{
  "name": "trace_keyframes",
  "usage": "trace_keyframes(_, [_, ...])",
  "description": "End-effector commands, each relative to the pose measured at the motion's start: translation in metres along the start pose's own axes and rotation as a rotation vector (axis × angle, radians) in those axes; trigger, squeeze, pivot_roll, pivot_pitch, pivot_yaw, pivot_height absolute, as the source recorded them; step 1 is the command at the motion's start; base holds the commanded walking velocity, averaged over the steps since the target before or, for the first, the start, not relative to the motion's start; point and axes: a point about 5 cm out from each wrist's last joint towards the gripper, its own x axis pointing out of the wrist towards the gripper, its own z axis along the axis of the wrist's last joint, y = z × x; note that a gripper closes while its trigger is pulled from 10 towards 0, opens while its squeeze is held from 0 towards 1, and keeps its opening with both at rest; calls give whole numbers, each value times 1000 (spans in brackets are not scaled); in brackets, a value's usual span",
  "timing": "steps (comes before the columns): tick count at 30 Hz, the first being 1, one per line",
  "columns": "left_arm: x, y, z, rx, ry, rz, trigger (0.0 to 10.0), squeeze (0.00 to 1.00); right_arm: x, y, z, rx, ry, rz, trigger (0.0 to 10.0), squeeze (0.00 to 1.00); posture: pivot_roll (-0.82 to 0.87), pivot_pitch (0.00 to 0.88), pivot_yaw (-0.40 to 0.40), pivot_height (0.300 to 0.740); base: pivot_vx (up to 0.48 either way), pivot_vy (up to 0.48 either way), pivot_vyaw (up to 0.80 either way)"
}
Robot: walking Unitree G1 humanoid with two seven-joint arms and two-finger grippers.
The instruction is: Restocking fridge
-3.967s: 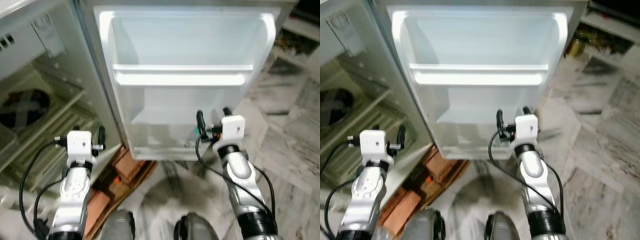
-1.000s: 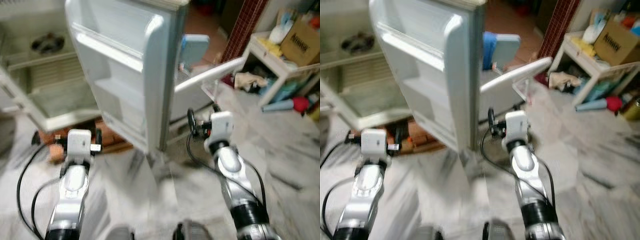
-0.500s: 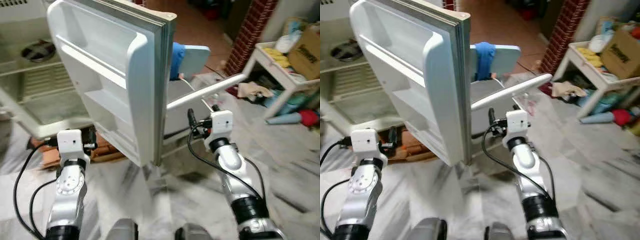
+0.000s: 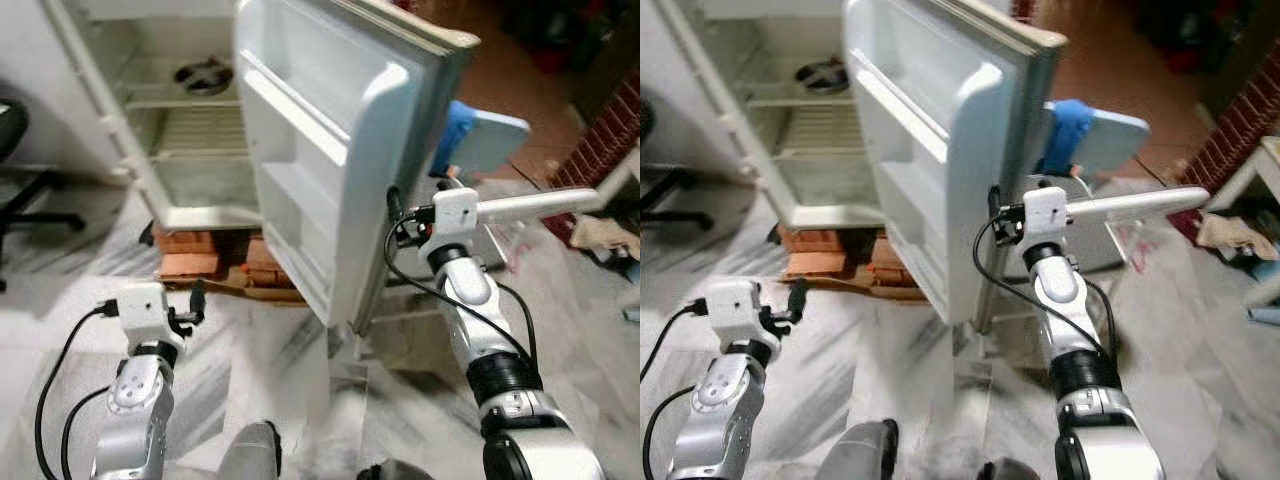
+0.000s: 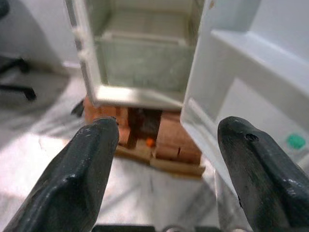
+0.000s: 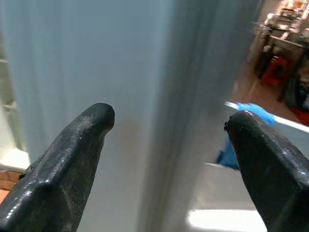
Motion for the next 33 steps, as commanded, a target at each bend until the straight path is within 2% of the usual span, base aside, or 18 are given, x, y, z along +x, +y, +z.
trace_keyframes(1, [-2,-3,1,10,9,-37,10000,0,8,-4,6,-2,-17,-28,10000,0,143,99,-33,740,0,0,0])
trace_keyframes(2, [-3,0,2,11,3,-21,10000,0,15,-5,11,1,-24,-44,10000,0,143,99,-33,740,0,0,0])
trace_keyframes(6, [-4,1,3,17,3,-16,10000,0,25,-7,19,27,-37,-69,10000,0,150,100,-35,740,0,0,0])
trace_keyframes(8, [-4,-1,4,28,3,-22,10000,0,31,-1,27,95,-64,-27,10000,0,153,101,-36,740,0,0,0])
trace_keyframes(12, [-6,-3,3,39,7,-28,10000,0,36,34,50,431,-131,272,10000,0,152,102,-33,740,0,0,0])
trace_keyframes(13, [-7,-2,2,34,12,-25,10000,0,29,51,63,516,-186,464,10000,0,153,103,-33,740,0,0,0])
trace_keyframes(14, [-7,-2,2,34,12,-25,10000,0,29,51,63,516,-186,464,10000,0,153,103,-33,740,0,0,0])
trace_keyframes(15, [-7,-1,1,29,17,-20,10000,0,20,63,74,569,-230,610,10000,0,151,106,-31,740,0,0,0])
trace_keyframes(17, [-8,0,0,20,23,-3,10000,0,8,69,78,657,-228,751,10000,0,147,107,-29,740,0,0,0])
trace_keyframes(18, [-9,0,-1,17,24,1,10000,0,6,70,75,644,-212,762,10000,0,147,108,-30,740,0,0,0])
trace_keyframes(19, [-9,0,-1,17,26,4,10000,0,8,69,66,590,-181,738,10000,0,147,108,-30,740,0,0,0])
trace_keyframes(22, [-9,-2,-1,23,23,2,10000,0,16,55,36,439,-97,571,10000,0,155,110,-33,740,0,0,0])
trace_keyframes(24, [-10,-2,-1,24,19,6,10000,0,17,46,28,424,-71,503,10000,0,157,111,-35,740,0,0,0])
trace_keyframes(25, [-11,-1,0,9,10,19,10000,0,14,35,23,451,-49,440,10000,0,157,112,-35,740,0,0,0])
trace_keyframes(26, [-12,1,1,-7,5,29,10000,0,13,31,20,447,-33,413,10000,0,157,113,-35,740,0,0,0])
trace_keyframes(33, [-15,9,4,-22,-32,94,10000,0,5,26,1,381,16,345,10000,0,158,117,-37,740,0,0,0])
